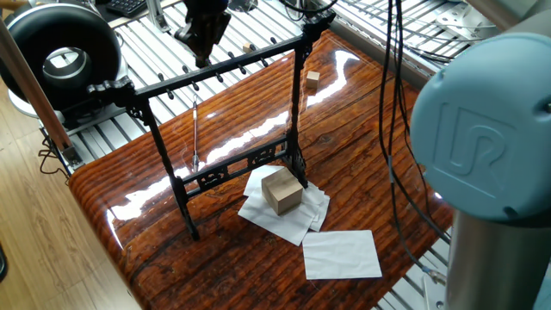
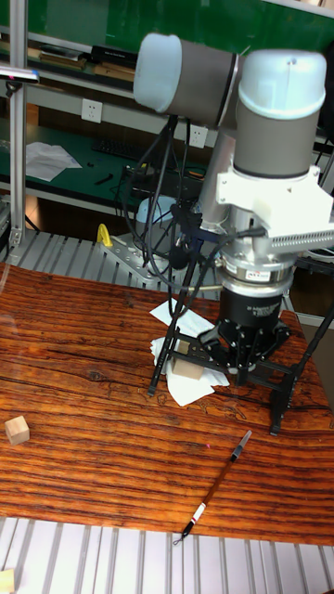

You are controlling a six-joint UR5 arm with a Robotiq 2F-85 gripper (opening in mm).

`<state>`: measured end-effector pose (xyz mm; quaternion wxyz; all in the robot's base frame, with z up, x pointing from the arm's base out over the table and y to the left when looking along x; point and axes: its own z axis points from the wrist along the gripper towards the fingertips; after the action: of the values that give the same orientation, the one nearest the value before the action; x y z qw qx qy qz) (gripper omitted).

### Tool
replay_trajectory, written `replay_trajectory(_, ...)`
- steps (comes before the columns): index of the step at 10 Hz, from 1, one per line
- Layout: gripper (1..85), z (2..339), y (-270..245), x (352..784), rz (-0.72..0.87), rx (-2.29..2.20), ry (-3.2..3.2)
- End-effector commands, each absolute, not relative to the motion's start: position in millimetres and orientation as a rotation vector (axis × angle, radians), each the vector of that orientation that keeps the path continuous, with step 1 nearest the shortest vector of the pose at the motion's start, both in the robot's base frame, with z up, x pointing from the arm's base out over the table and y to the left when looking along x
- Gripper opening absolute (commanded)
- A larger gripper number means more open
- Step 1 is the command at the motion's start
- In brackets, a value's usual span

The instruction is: Place the brush on the pen rack

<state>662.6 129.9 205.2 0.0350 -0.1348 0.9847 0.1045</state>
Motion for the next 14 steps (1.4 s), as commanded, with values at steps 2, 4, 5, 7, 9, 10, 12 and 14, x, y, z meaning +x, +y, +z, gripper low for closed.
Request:
replay_trajectory(2, 1.0, 196.3, 147.3, 667.9, 0.403, -0.38, 3.025)
replay_trajectory(4, 1.0, 193.4, 153.5, 669.8, 0.431, -0.365, 3.022)
replay_trajectory(5, 1.0, 192.1, 154.2, 671.3, 0.429, -0.363, 3.023)
replay_trajectory(7, 1.0, 187.4, 155.3, 673.0, 0.425, -0.358, 3.025)
replay_trajectory(9, 1.0, 185.7, 158.8, 673.5, 0.439, -0.346, 3.024)
replay_trajectory(10, 1.0, 185.7, 159.7, 673.1, 0.444, -0.344, 3.025)
replay_trajectory(12, 1.0, 184.1, 159.3, 673.4, 0.437, -0.339, 3.026)
replay_trajectory(14, 1.0, 184.5, 156.7, 673.9, 0.419, -0.341, 3.033)
